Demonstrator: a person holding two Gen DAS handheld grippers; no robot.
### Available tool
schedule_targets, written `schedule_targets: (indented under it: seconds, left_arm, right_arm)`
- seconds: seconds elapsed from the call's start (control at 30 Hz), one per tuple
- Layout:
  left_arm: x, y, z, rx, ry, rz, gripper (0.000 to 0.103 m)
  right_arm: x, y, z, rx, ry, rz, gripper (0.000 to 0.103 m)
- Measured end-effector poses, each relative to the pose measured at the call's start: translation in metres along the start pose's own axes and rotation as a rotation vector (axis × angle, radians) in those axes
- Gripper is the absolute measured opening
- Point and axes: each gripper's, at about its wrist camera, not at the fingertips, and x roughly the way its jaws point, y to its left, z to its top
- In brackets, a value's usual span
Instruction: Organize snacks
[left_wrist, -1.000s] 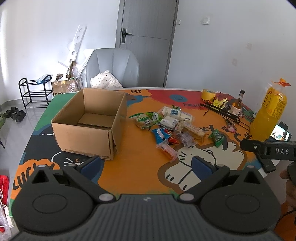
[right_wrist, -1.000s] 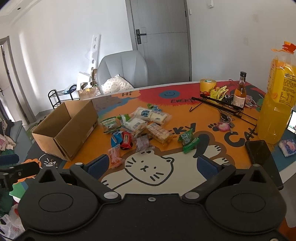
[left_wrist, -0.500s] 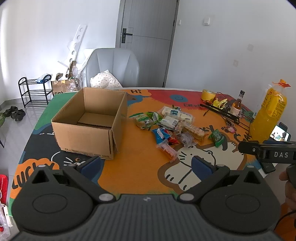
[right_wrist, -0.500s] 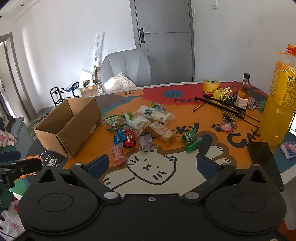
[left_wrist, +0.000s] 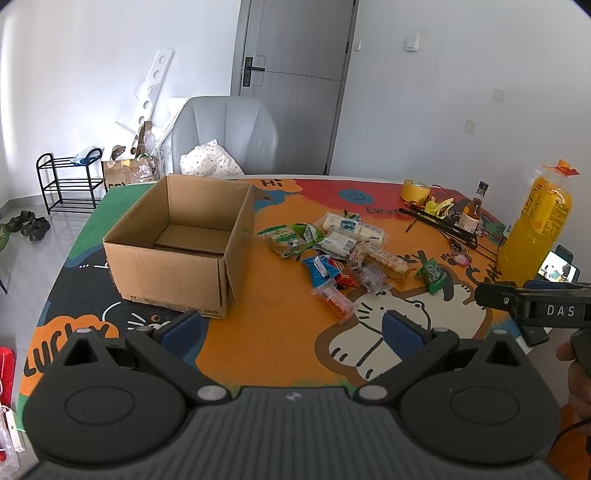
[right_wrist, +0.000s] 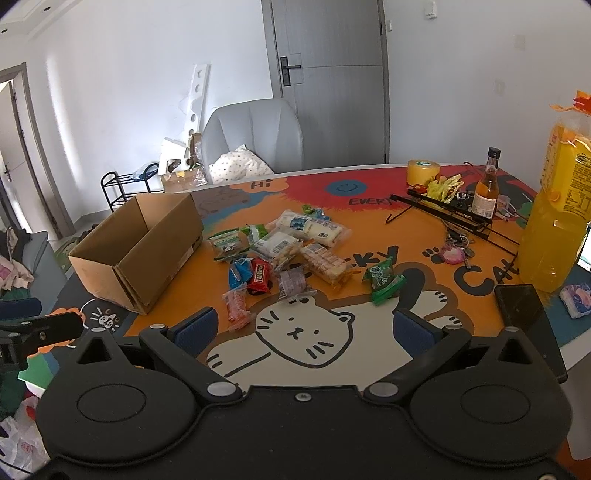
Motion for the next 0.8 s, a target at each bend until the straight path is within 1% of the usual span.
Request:
schedule_targets:
  seconds: [0.3, 0.47, 0.67, 0.8]
  left_arm:
    - [-0.001, -0.001, 0.002, 0.008, 0.006, -0.011, 0.103]
    - [-0.002, -0.002, 0.007, 0.017, -0.011, -0.022, 0.103]
    - [0.004, -0.004, 0.012, 0.012, -0.02, -0.034, 0.103]
    - [0.013, -0.007, 0.012, 0.015, -0.022, -0.048, 0.103]
  right_arm:
    - [0.0, 0.001, 0.0, 0.0, 0.003, 0.004, 0.103]
    - [0.001, 0.001, 0.001, -0.004, 0.0, -0.001, 0.103]
    - [0.005, -0.004, 0.004, 0.005, 0.0, -0.007, 0.103]
    - [0.012, -0.008, 0.005, 0.017, 0.018, -0.001, 0.103]
